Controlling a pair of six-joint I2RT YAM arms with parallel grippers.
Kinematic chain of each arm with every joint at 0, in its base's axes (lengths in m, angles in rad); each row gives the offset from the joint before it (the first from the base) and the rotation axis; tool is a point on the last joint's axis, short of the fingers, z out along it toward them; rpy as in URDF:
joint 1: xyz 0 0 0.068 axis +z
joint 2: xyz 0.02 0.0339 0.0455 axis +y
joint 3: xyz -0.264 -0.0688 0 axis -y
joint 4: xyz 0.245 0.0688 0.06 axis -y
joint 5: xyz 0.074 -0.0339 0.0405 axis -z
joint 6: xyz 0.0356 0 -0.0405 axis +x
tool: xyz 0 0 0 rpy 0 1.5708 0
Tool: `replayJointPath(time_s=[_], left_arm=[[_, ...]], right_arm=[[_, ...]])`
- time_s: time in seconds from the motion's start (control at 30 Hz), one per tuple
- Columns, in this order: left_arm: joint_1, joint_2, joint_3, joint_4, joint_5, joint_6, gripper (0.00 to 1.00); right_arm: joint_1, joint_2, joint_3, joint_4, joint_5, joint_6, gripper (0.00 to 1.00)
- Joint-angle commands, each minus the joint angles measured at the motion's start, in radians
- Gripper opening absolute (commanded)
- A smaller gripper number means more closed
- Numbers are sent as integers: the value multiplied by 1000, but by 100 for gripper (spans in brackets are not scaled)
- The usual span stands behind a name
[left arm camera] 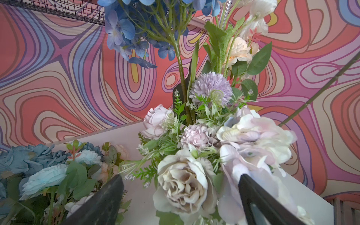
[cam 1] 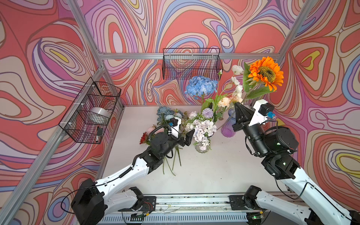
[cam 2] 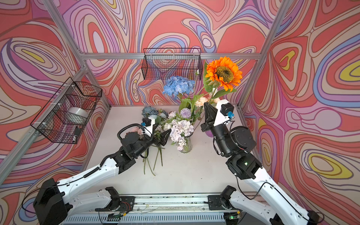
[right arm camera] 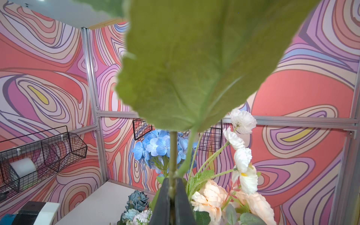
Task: Arrange the flowers into the vase
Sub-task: 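Lower the orange gerbera stem into the clear glass vase with the right gripper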
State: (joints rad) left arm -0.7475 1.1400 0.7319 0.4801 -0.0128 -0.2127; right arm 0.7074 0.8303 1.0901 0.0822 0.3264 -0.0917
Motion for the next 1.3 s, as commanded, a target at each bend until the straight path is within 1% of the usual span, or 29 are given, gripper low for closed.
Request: replayJointPath(time_s=[0.0, 0.2, 0.3, 0.37, 0.43, 0.53, 0.63, 0.77, 0.83, 1.0, 1.03, 1.17, 1.27], left_arm=[[-5, -6, 9, 3, -19, 12, 95], [-5, -19, -5, 10, -33, 10, 95], [-6, -27, -9, 11, -44, 11, 95], [-5, -34, -17, 10, -64, 11, 95], [-2, -43, -26, 16, -87, 10, 95], [15, -61, -46, 22, -114, -10, 95], [57, -94, -75, 20, -122, -65, 96], [123, -148, -118, -34, -199, -158, 96], [161, -180, -139, -94, -248, -219, 97], [237, -249, -206, -198, -315, -346, 97], [249, -261, -255, -215, -323, -372, 96], [271, -288, -294, -300, -323, -450, 92], [272, -290, -302, -358, -292, -486, 85]], right_arm=[[-2, -8, -62, 77, -35, 12, 0], [-2, 15, -130, 136, 10, 13, 0], [-3, 39, -142, 134, 44, 22, 0], [-13, 71, -130, 94, 63, 37, 0], [-42, 113, -99, 25, 59, 80, 0], [-119, 182, -54, -81, -22, 183, 0], [-171, 221, -56, -108, -71, 254, 0], [-178, 256, -83, -112, -99, 311, 0], [-180, 282, -96, -125, -121, 343, 0], [-179, 330, -114, -143, -163, 388, 0], [-180, 336, -112, -150, -165, 392, 0], [-179, 342, -110, -173, -167, 397, 0], [-180, 337, -107, -197, -148, 392, 0]])
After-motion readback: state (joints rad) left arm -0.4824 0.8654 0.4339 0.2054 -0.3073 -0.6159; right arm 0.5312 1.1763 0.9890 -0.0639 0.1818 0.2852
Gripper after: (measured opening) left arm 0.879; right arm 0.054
